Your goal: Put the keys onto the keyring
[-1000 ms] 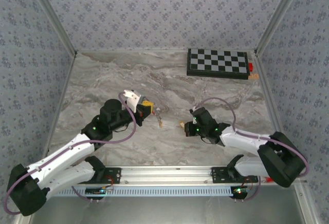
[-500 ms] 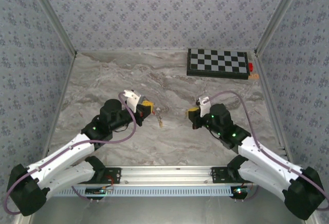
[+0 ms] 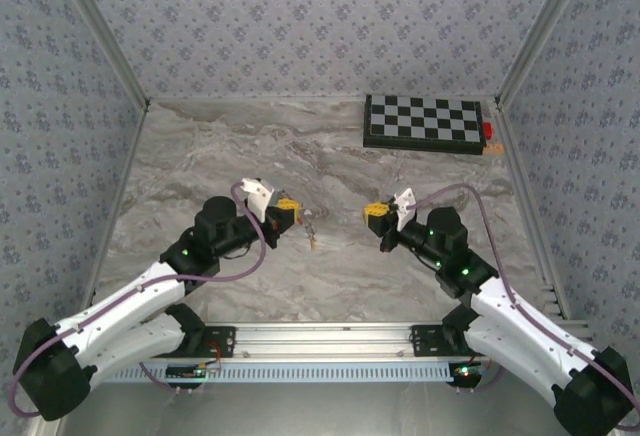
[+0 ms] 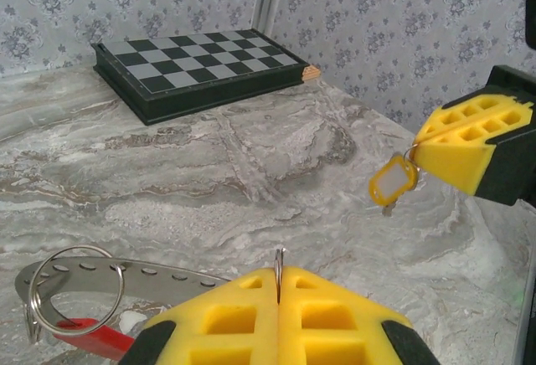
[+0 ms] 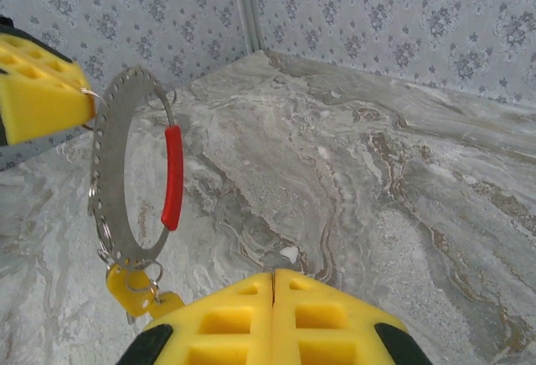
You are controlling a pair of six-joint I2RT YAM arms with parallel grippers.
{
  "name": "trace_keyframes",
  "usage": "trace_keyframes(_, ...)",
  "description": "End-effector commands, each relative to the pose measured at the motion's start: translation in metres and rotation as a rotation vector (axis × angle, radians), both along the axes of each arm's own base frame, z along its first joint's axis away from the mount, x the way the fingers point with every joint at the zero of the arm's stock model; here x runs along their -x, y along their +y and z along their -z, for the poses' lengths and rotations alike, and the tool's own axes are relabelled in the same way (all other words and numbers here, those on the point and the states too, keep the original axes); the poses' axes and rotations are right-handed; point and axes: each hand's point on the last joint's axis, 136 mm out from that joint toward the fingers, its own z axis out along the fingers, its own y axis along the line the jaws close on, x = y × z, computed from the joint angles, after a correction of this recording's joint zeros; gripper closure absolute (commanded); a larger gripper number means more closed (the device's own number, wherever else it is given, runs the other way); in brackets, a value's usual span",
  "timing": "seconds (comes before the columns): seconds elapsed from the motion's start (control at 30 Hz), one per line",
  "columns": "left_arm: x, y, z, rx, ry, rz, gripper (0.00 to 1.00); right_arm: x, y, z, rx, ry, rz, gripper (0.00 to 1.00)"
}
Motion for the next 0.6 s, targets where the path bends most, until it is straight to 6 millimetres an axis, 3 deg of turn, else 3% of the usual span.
trace_keyframes(0.0, 0.011, -0.007, -0.024, 0.066, -0.097, 0.069, 1.0, -0.004, -0.006, -0.016, 0.009, -0.029, 0.043, 1.0)
trace_keyframes(0.07, 0.016, -0.011, -0.024, 0.075, -0.12, 0.104, 1.0, -0.007, -0.011, -0.018, 0.037, -0.024, 0.089, 1.0)
trace_keyframes(0.3, 0.033, -0.022, -0.023, 0.094, -0.243, 0.205, 1.0, 0.012, 0.006, -0.024, 0.153, -0.089, -0.034, 1.0)
trace_keyframes(0.57, 0.03, -0.029, -0.031, 0.105, -0.251, 0.215, 1.0, 0.031, 0.034, -0.038, 0.29, -0.226, -0.171, 1.0)
